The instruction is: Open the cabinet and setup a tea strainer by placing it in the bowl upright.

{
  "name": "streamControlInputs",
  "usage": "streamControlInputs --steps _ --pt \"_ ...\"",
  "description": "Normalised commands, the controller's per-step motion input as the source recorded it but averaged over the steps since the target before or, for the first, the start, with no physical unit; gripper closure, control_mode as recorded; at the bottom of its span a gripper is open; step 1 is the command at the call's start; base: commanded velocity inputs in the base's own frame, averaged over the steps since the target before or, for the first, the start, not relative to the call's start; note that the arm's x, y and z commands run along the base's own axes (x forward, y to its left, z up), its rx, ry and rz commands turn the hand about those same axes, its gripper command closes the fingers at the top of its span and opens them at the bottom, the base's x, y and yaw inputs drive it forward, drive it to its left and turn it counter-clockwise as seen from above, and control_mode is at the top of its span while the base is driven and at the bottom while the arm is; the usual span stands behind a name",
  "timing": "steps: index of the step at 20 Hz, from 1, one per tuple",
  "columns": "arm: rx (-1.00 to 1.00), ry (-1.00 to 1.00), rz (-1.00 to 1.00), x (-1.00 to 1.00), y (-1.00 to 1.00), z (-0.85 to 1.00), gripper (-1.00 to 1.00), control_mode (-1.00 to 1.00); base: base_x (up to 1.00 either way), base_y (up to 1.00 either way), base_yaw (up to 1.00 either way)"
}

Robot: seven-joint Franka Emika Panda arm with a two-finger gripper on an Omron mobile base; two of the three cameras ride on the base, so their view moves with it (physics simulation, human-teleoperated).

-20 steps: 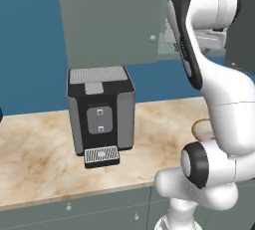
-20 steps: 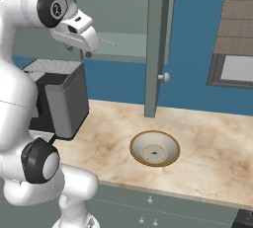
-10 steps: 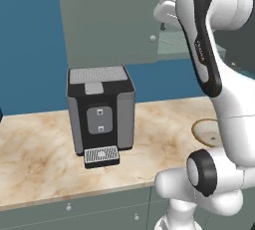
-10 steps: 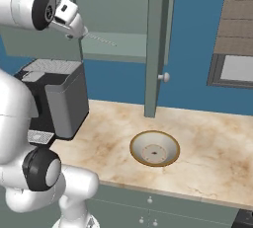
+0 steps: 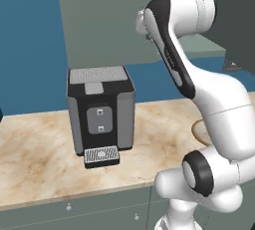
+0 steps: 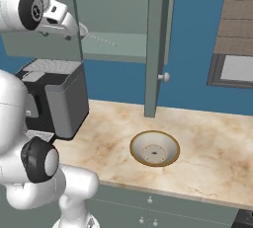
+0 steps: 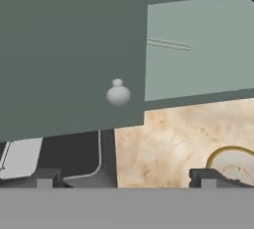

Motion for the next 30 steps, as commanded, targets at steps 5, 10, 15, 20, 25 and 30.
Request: streamControlInputs --steps 5,10,15,20,25,30 --pt "-0.02 -0.01 -0.03 0.63 -0.03 -0.03 -1.00 -1.00 0.00 0.00 0.00" --pt "-0.01 0.00 0.00 0.59 0.00 -0.01 -1.00 -1.00 0.00 0.00 0.00" --pt "0.00 0.00 0.00 0.55 0.00 -0.06 -1.00 -1.00 0.00 0.00 0.00" --pt "0.00 0.00 0.00 0.13 0.00 -0.14 -1.00 -1.00 0.00 0.00 0.00" --pt "0.00 0.00 0.00 0.00 0.00 -0.27 -1.00 -1.00 0.00 0.00 0.00" --pt "0.00 0.00 0.00 0.00 0.00 -0.19 -1.00 -1.00 0.00 0.00 0.00"
